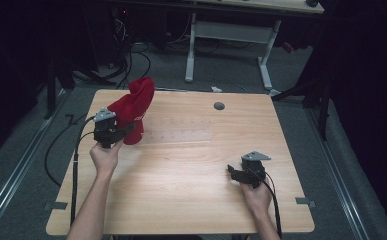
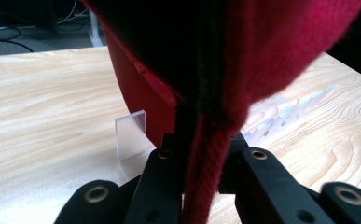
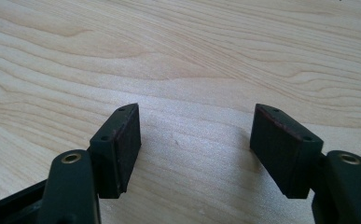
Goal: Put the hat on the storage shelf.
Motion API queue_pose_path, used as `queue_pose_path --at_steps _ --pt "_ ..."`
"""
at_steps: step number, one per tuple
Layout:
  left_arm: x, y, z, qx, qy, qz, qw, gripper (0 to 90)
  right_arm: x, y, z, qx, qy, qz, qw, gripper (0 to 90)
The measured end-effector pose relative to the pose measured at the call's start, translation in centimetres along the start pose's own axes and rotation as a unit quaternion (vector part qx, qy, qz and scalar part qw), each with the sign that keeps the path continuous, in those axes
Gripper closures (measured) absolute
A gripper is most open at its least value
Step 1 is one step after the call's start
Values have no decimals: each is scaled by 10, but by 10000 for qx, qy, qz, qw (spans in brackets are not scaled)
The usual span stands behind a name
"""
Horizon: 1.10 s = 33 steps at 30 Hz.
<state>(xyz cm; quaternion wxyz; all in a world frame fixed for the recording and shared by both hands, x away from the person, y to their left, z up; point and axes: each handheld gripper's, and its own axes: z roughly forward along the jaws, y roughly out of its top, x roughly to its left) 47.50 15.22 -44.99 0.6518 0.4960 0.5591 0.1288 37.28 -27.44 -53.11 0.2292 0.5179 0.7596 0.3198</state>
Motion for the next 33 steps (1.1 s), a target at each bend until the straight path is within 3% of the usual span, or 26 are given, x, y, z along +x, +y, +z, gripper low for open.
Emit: queue_pose_path --at_steps 13,16,25,33 --pt "4 -8 -10 132 172 15 9998 788 0 0 0 0 0 -2 10000 337" --pt "4 -8 -13 136 214 50 9997 732 0 0 0 0 3 -1 10000 337" --pt "2 0 -25 -65 232 -91 9997 496 0 0 0 0 3 -2 10000 337" --pt "1 7 -37 -111 300 -135 9994 443 0 0 0 1 2 0 10000 337"
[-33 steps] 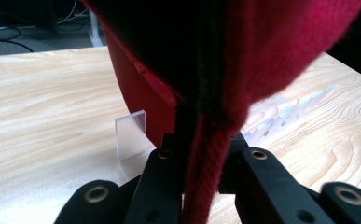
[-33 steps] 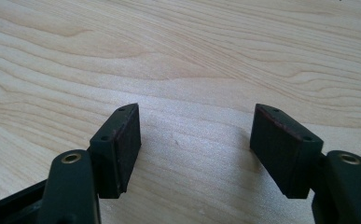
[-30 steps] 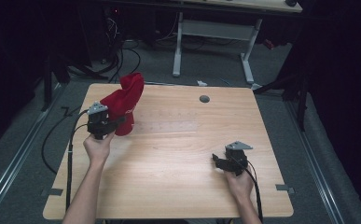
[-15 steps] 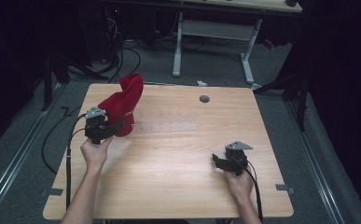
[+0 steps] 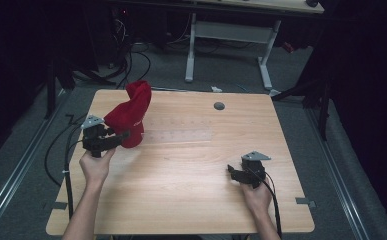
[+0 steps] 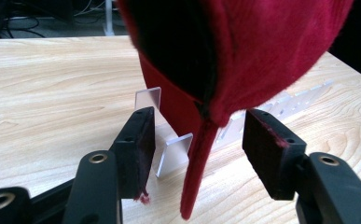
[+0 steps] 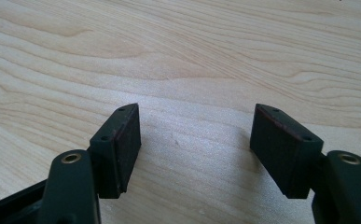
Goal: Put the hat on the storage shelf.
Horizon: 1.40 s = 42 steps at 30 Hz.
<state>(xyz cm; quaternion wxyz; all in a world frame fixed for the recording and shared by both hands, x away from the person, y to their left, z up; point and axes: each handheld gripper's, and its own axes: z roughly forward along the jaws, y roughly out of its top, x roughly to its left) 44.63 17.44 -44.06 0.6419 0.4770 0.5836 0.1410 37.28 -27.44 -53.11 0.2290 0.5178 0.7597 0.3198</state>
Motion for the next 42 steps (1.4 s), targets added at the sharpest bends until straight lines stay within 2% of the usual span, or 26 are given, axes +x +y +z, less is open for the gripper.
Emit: queue_pose_path --at_steps 7,11,17,23,28,33,38,42 --pt "0 4 -11 -39 11 -51 10000 437 0 0 0 -4 2 -3 10000 337" --pt "-2 6 -17 -18 10 30 10000 425 0 0 0 -1 0 -2 10000 337" --pt "-2 5 -28 -130 -15 -11 9999 414 0 0 0 -1 3 -1 10000 337" --pt "-3 1 -36 -106 16 89 9999 406 0 0 0 -4 3 -3 10000 337" --pt "-9 1 -42 -139 -81 128 9998 407 0 0 0 -4 -2 -1 10000 337" --pt "-11 -3 -48 -180 -147 68 9997 404 0 0 0 -5 -3 1 10000 337" --pt "-12 -10 -54 -175 -60 47 9998 400 0 0 0 -5 -1 -1 10000 337" --pt "-12 -17 -59 -186 -92 30 9998 400 0 0 0 -4 -4 1 10000 337"
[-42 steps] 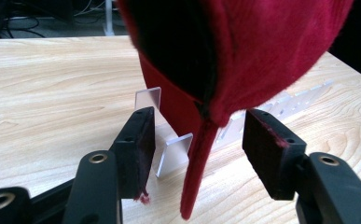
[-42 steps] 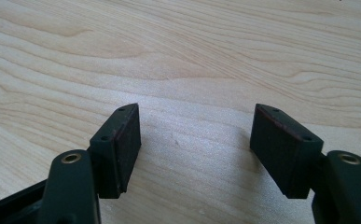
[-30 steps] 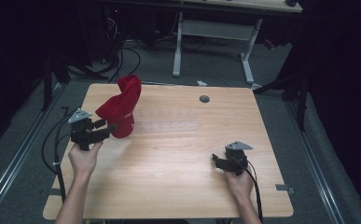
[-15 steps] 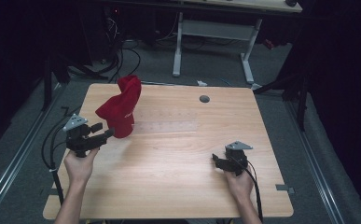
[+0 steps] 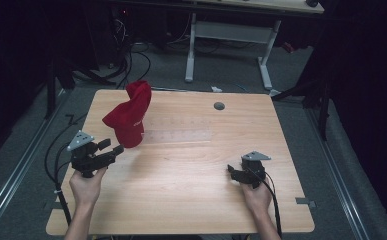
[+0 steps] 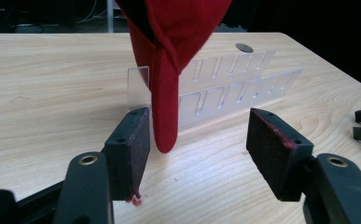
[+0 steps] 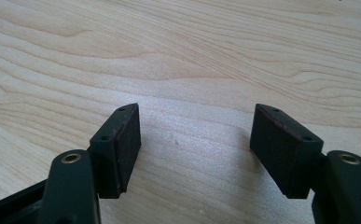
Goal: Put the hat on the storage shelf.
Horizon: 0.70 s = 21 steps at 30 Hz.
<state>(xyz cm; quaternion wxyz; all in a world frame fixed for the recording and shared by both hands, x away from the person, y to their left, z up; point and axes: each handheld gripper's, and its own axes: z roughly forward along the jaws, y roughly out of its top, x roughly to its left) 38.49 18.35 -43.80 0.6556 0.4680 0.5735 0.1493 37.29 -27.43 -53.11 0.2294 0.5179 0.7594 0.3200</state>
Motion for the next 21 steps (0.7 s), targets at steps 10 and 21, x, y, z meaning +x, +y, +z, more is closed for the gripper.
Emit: queue_pose_path --at_steps 10,21 --pt "2 -18 -5 134 -2 -85 9999 392 0 0 0 -1 0 0 10000 337" --pt "6 -50 4 441 121 -34 9989 375 0 0 0 0 -1 0 10000 337"
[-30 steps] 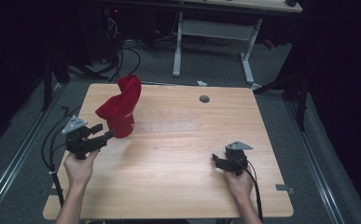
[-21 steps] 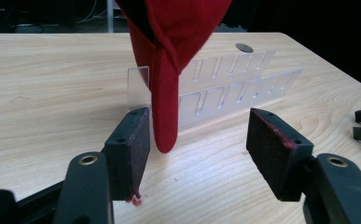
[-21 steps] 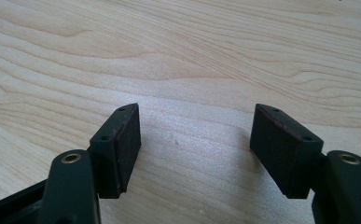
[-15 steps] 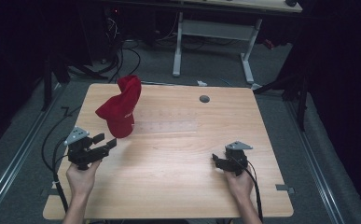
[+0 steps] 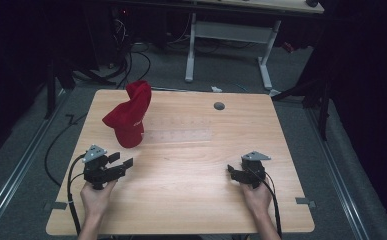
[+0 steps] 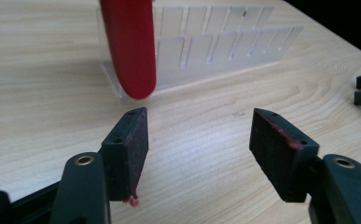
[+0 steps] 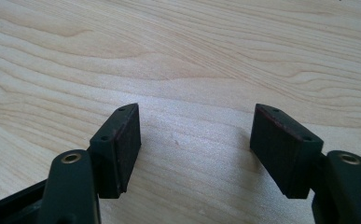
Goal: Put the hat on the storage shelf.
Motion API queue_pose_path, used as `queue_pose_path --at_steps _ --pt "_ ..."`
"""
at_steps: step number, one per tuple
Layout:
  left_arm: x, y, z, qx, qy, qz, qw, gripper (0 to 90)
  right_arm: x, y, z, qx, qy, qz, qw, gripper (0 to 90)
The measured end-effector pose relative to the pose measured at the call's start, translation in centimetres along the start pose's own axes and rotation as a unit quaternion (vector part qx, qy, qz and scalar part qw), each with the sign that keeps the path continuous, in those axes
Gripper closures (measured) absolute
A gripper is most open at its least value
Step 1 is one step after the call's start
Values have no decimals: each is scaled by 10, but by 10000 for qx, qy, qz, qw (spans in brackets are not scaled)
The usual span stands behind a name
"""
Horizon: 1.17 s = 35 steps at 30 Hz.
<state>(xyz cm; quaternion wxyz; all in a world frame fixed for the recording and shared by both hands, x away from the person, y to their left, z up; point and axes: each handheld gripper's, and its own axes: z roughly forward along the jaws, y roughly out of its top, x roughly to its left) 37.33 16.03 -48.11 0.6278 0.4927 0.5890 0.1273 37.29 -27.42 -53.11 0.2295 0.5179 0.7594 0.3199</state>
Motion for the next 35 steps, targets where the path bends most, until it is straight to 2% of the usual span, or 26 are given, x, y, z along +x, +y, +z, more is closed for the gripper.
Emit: queue_pose_path --at_steps 7,9,15,20,25,28,35 --pt "1 -24 11 188 114 294 9993 337 0 0 0 1 -2 -2 10000 337" --pt "1 -30 15 268 219 457 9984 332 0 0 0 0 1 -2 10000 337" --pt "3 -45 26 413 436 576 9965 347 0 0 0 1 -1 -4 10000 337" --pt "4 -53 33 463 634 790 9938 330 0 0 0 0 3 -4 10000 337" --pt "9 -61 39 641 881 936 9896 301 0 0 0 1 1 -6 10000 336" --pt "10 -66 39 579 933 1072 9882 291 0 0 0 1 7 -26 10000 335" --pt "11 -68 37 456 864 1070 9894 286 0 0 0 0 10 -31 10000 336"
